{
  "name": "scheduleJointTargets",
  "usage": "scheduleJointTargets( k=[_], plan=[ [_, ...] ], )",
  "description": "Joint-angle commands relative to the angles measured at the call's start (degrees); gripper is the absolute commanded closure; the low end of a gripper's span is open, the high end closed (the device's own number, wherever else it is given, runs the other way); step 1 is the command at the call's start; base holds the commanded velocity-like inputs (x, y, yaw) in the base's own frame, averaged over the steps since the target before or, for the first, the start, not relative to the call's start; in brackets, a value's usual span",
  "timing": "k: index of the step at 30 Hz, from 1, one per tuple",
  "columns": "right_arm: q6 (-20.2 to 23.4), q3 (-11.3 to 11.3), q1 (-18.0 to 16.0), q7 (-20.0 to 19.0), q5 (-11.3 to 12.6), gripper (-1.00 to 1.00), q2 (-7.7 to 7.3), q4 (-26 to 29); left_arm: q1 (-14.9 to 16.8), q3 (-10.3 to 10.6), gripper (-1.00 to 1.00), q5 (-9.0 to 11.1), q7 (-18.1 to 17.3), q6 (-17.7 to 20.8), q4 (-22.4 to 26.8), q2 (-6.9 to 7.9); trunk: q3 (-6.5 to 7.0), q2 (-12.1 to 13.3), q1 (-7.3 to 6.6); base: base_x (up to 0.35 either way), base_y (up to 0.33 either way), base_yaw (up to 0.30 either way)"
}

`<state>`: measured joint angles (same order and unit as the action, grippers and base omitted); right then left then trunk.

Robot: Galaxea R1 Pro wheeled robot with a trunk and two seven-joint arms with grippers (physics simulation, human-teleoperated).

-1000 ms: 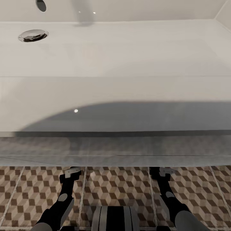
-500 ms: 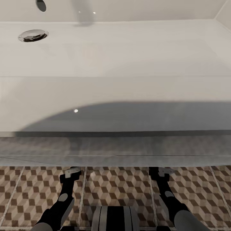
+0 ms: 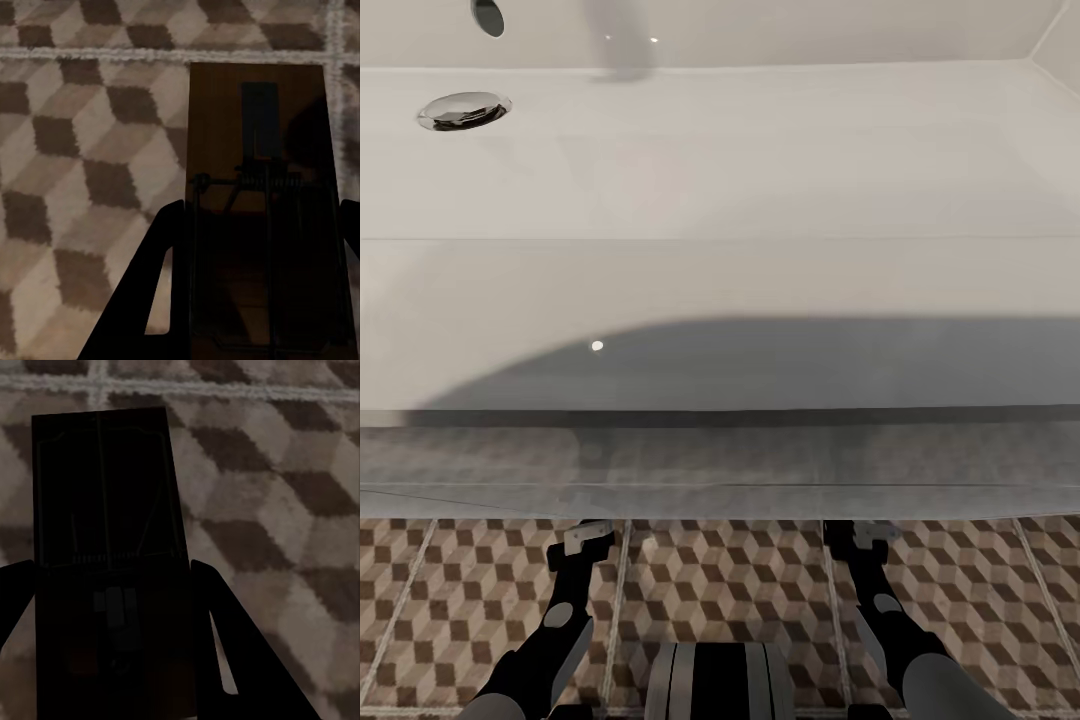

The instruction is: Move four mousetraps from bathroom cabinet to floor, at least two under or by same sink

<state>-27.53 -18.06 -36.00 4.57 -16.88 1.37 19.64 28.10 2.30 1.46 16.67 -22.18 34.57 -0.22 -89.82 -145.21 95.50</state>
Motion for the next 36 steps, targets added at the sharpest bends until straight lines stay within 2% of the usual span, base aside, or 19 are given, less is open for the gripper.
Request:
scheduleJointTargets(
  k=[1,8,16,36],
  plan=[
    [-0.1,-0.3,-0.1,0.1,-0.4,1.00,0.04,0.0,0.0,0.3,1.00,0.1,0.5,-0.1,0.0,0.01,-0.03,0.0,-0.01,0.000,0.000,0.000],
    [0.2,-0.3,-1.2,0.6,-0.1,1.00,0.04,-0.2,0.0,0.3,1.00,0.0,0.5,-0.1,0.0,0.04,-0.03,0.0,-0.01,0.000,0.000,0.000],
    [3.5,-0.4,-1.5,0.7,-0.2,1.00,0.04,-0.2,0.0,0.3,1.00,0.0,0.6,-0.1,0.0,0.04,-0.03,0.0,-0.01,0.000,0.000,0.000],
    [3.7,-0.3,-1.6,0.3,-0.1,1.00,0.76,-0.2,0.0,0.3,1.00,0.0,0.6,0.1,0.0,0.11,-0.03,0.0,-0.01,0.000,0.000,0.000]
  ],
)
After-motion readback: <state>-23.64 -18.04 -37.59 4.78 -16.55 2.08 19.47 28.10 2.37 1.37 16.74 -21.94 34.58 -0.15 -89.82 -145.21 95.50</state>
